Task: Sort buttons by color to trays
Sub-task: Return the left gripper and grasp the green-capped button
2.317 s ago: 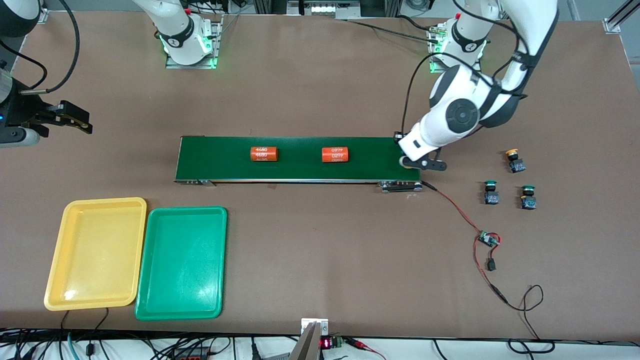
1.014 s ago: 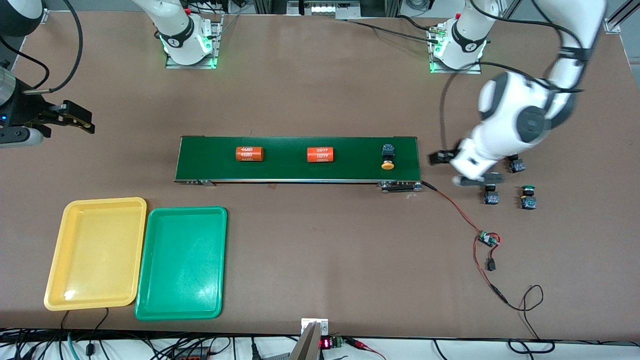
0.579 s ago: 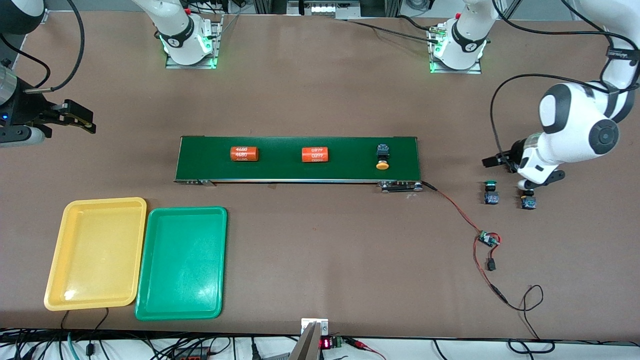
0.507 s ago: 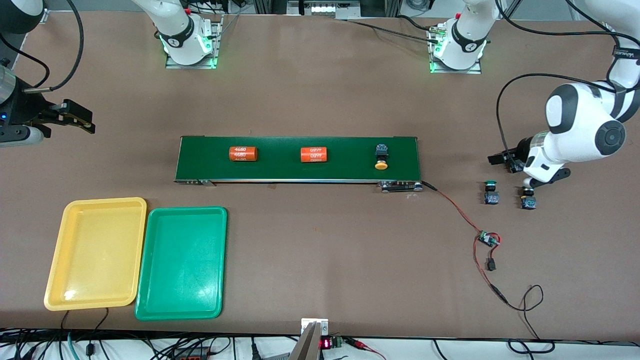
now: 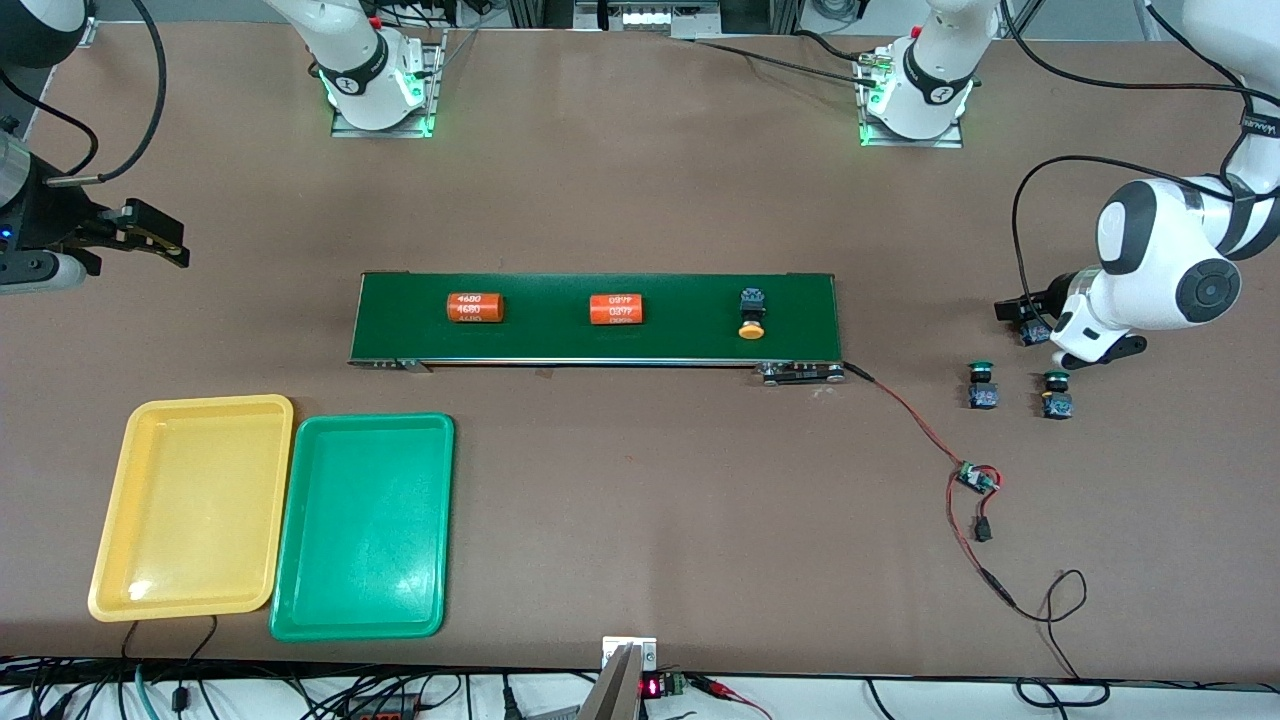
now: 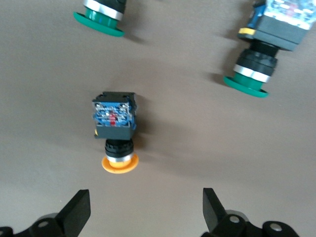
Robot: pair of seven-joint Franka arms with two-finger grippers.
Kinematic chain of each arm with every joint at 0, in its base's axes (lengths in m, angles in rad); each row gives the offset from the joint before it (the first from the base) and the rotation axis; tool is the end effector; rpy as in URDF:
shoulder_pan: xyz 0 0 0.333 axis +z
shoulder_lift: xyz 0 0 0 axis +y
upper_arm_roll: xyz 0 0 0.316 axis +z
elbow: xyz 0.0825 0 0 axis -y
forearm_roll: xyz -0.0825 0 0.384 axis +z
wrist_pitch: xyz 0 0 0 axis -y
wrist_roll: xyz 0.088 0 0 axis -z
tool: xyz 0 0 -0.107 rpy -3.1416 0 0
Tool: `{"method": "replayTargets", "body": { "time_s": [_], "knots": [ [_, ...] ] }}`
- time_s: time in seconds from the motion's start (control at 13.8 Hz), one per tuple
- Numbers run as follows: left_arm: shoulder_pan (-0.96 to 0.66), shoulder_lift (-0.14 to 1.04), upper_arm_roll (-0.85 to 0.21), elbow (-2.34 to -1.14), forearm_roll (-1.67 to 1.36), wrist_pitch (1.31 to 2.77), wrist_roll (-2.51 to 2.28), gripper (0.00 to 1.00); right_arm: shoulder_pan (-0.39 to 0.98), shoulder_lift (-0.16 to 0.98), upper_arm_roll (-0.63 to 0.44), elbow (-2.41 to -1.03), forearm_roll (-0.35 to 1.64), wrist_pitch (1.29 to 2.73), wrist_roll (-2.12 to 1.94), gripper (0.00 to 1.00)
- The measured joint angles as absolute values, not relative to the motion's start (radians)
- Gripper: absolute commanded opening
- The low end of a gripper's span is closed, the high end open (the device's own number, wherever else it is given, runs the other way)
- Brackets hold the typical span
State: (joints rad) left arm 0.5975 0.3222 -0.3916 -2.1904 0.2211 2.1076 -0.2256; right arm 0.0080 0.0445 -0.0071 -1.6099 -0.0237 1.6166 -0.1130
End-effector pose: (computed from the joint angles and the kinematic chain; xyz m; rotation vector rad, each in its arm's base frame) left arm 0.5010 0.1112 0.2236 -3.0130 -0.4203 0.5694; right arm 0.5699 -0.0018 0.5849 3.1140 0.1799 -0.0610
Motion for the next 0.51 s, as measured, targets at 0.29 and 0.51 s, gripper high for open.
{"method": "replayTargets", "body": {
  "time_s": [0.29,0.51],
  "knots": [
    [0.623,0.360,-0.374,-2.188,0.306,2.199,-0.225,1.00,0.007,0.048,-0.010,-1.610,-0.024,1.617,-0.113,1.00],
    [0.627,0.400,-0.365,-2.178,0.334,2.233,-0.225,1.00,0.007,0.057,-0.010,-1.609,-0.024,1.617,-0.113,1.00]
  ]
}}
